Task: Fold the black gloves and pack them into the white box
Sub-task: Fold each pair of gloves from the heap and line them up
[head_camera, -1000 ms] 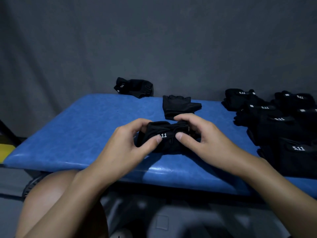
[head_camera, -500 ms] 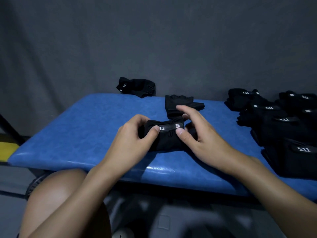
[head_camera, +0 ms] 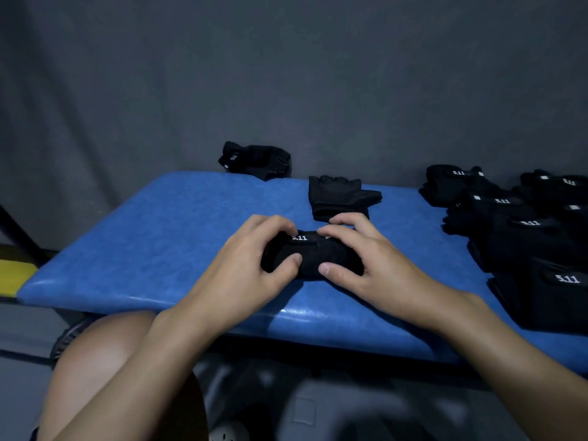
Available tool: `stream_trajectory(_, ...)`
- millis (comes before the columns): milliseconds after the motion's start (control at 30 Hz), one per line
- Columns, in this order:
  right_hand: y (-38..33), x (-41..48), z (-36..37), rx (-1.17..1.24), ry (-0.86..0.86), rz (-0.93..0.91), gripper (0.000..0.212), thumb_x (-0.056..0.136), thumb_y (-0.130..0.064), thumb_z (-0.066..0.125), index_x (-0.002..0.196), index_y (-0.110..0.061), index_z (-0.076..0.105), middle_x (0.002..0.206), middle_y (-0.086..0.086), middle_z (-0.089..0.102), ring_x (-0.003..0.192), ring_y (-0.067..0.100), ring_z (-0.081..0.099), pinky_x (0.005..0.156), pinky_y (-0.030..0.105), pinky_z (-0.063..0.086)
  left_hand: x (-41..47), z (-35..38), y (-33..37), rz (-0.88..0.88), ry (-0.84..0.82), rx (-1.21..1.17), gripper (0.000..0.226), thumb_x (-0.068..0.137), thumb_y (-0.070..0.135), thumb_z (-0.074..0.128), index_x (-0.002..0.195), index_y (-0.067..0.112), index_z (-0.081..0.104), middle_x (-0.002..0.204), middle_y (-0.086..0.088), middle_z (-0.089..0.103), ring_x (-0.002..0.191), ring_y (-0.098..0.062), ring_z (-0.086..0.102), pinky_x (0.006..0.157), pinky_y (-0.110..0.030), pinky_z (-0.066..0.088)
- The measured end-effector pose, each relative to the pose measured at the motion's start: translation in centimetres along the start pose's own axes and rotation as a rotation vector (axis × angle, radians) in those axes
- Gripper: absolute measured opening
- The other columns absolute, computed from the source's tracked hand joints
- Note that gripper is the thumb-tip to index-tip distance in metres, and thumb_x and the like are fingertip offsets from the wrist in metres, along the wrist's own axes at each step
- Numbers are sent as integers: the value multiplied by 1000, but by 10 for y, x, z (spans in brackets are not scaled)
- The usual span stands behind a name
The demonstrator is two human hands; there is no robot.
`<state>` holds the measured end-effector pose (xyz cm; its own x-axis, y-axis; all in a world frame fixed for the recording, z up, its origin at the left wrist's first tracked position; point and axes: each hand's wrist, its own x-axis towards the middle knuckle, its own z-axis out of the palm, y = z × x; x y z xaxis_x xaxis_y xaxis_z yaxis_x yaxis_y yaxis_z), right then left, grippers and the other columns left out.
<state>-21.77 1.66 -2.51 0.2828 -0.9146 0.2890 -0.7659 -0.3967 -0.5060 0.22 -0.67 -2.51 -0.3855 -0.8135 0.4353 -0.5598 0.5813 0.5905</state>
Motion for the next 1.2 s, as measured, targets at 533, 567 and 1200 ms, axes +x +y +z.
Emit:
stream_trajectory(533,2,3,1,-20,9,8,59,87,-52,60,140,-29,43,135,-21,43,124,2,44,105,44,39,-2,-7,-2,-90,-59,213,49,79,66,46,117,38,58,110,21,52,100,-7,55,89,-36,49)
stream_trajectory(567,2,3,2,-22,5,9,57,87,-51,60,138,-28,45,133,-21,44,123,2,45,105,44,39,-2,-8,-2,-90,-60,219,47,80,65,48,117,37,58,111,21,52,101,-7,55,89,-36,49)
stream_trajectory(1200,0,3,0,4,-8,43,59,76,-68,49,123,-33,54,116,-22,50,111,2,50,100,41,42,-4,-16,-5,-106,-126,298,58,69,77,45,118,46,50,97,20,52,94,-6,49,87,-33,40)
